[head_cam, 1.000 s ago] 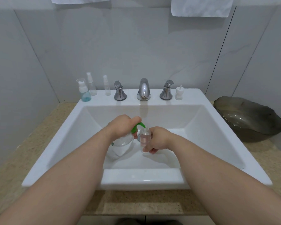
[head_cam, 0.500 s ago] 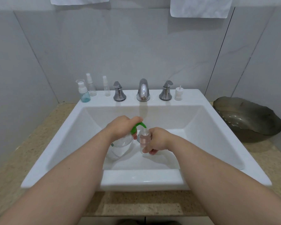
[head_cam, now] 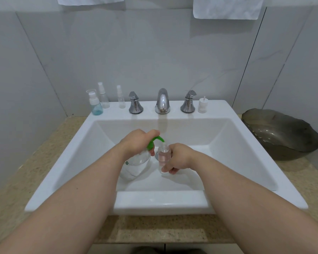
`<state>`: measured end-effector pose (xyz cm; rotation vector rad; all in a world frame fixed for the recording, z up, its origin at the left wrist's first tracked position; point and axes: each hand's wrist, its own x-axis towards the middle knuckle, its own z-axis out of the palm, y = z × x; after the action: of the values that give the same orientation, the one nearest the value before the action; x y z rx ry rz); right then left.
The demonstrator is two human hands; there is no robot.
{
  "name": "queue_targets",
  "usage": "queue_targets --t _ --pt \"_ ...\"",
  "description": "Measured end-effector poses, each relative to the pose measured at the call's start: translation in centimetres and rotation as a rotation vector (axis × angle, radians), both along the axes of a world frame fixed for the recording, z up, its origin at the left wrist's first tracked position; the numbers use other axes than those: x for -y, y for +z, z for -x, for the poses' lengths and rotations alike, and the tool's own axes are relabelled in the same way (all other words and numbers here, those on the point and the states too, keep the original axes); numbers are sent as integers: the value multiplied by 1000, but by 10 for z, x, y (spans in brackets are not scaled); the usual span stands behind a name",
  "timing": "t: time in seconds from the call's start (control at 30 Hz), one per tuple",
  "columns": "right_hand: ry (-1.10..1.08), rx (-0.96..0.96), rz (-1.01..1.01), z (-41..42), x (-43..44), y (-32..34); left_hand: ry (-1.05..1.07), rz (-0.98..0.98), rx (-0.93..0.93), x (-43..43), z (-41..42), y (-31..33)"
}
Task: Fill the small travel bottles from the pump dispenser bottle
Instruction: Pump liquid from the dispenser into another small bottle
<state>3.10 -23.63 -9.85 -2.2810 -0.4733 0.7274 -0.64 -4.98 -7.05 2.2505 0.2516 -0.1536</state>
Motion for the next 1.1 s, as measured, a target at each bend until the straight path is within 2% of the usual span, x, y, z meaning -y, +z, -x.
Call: queue_targets --t 1.1 --pt "17 -8 -31 -1 -1 -1 -47 -77 5 4 0 1"
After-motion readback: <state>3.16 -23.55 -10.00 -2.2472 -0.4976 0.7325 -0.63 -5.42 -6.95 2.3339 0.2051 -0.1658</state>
